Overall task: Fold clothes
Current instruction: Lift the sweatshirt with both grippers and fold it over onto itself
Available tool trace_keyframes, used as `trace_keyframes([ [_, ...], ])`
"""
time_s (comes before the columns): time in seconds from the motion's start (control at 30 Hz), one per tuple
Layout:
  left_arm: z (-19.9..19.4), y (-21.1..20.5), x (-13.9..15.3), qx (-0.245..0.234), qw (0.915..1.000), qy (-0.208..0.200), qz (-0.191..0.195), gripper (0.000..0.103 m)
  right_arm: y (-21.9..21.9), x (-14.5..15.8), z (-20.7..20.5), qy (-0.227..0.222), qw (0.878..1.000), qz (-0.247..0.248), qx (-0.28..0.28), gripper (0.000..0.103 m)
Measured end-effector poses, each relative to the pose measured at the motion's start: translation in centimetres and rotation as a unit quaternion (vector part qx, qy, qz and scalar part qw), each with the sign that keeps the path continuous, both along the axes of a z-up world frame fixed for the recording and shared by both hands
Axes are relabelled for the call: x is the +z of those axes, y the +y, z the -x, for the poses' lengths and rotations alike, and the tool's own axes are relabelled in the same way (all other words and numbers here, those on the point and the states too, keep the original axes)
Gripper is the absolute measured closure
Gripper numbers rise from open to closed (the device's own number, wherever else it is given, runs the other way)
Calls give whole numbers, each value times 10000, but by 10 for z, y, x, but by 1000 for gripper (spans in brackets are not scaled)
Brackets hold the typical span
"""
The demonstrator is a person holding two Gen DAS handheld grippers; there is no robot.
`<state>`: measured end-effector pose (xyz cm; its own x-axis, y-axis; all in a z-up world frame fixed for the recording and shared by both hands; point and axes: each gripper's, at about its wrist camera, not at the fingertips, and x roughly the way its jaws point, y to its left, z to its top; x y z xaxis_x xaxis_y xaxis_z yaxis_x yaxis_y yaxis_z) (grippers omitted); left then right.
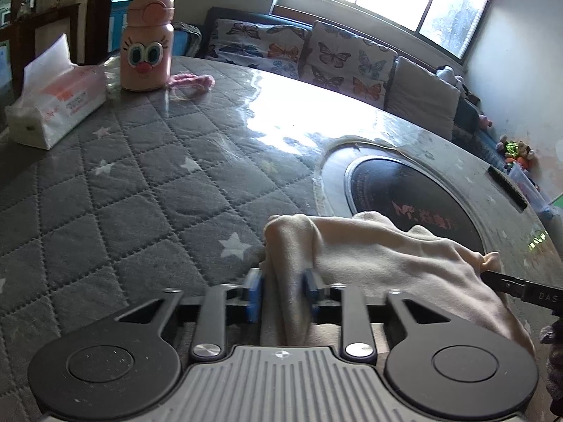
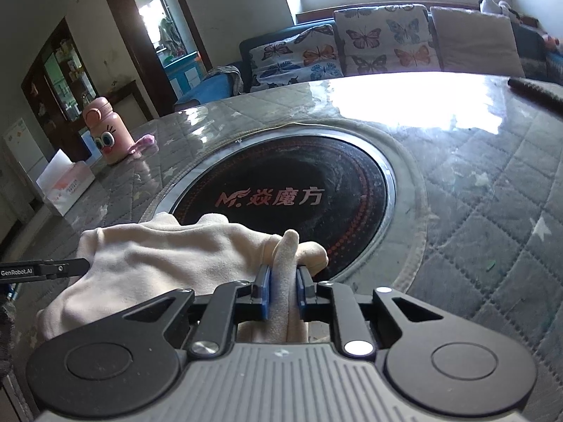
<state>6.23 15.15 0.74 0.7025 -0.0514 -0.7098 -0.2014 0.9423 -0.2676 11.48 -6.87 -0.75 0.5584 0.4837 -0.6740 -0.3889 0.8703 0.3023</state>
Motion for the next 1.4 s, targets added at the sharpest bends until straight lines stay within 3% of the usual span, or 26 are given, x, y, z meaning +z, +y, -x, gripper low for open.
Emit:
trace_keyframes([
  [0.17, 3, -2, 4, 6, 10000, -96, 24, 90, -1, 1, 1, 3, 10000, -40, 13, 92],
  [0.43, 22, 10, 31, 116, 9985, -543, 31, 91, 29, 40, 11, -563, 9976, 36, 399, 93],
  [0.63, 38, 42, 52, 484, 9954, -826, -50, 91, 63, 71, 11, -946, 9922, 54, 806, 94],
  [0.87, 41, 85, 66, 1009, 9905, -895, -266, 91, 124, 85, -9, -1110, 9857, 40, 1270, 94],
  [1.1, 31, 115, 58, 1424, 9864, -727, -367, 91, 172, 82, -36, -1072, 9829, 51, 1495, 94],
  [1.4, 13, 131, 30, 1658, 9843, -265, -544, 87, 204, 39, -75, -679, 9863, 490, 1424, 88],
])
